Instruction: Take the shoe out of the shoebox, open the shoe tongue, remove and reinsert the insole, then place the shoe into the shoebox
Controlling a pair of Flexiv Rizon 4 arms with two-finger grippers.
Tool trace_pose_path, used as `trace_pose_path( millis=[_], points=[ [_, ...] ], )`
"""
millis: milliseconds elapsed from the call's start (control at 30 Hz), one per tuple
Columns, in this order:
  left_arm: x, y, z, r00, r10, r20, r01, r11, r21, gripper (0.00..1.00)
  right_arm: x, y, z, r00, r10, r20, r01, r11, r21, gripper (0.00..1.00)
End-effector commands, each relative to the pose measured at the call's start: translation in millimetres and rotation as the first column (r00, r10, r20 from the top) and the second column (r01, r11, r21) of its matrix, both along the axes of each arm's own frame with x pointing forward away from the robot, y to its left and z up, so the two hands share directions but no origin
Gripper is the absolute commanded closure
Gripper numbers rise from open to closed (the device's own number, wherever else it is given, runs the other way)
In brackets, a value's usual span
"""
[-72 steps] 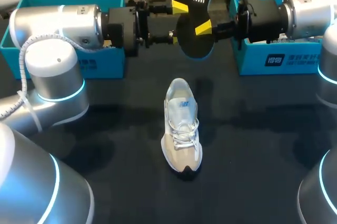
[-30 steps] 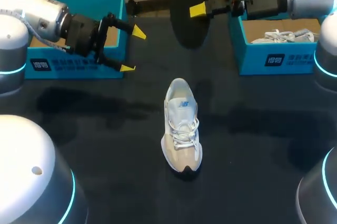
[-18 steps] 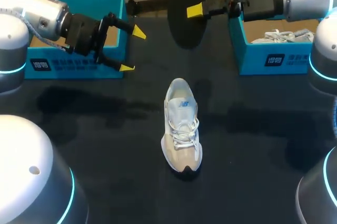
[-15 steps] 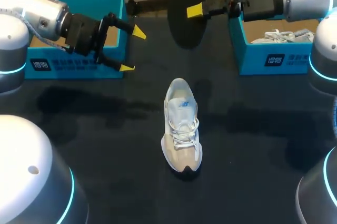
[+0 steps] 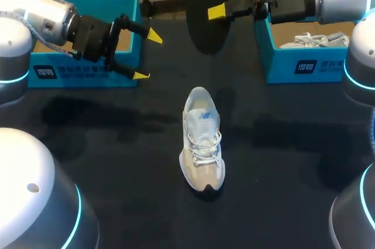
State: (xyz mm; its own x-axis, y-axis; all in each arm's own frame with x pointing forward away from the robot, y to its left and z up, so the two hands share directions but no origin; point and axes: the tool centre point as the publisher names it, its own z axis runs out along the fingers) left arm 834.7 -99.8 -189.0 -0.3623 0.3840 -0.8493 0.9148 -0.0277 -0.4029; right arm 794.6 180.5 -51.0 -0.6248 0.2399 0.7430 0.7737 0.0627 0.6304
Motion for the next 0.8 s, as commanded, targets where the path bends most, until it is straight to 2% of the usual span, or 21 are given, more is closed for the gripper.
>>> trace_pose_path(
  millis=[33,167,533,600,800],
  points=[
    [-0.4,1,0,1.000,-0.001,0.001,0.001,1.000,0.003,0.00,2.5,0,-3,0.999,-0.003,0.034,0.003,1.000,0.022,1.00],
    [-0.8,0,-2,1.000,0.018,-0.015,-0.018,1.000,0.019,0.00,7.2,0,-5,0.995,-0.007,0.104,0.003,0.999,0.035,1.00],
    [-2.5,8,-20,0.984,0.116,-0.133,-0.102,0.989,0.106,0.00,12.7,12,-24,0.950,0.048,0.310,-0.044,0.999,-0.020,1.00],
    [-2.0,9,-26,0.979,0.131,-0.154,-0.111,0.985,0.129,0.00,14.2,15,-30,0.950,0.073,0.305,-0.062,0.997,-0.046,1.00],
    [0.8,11,-49,0.964,0.184,-0.192,-0.148,0.971,0.188,0.00,14.2,15,-30,0.950,0.073,0.305,-0.062,0.997,-0.046,1.00]
  ],
)
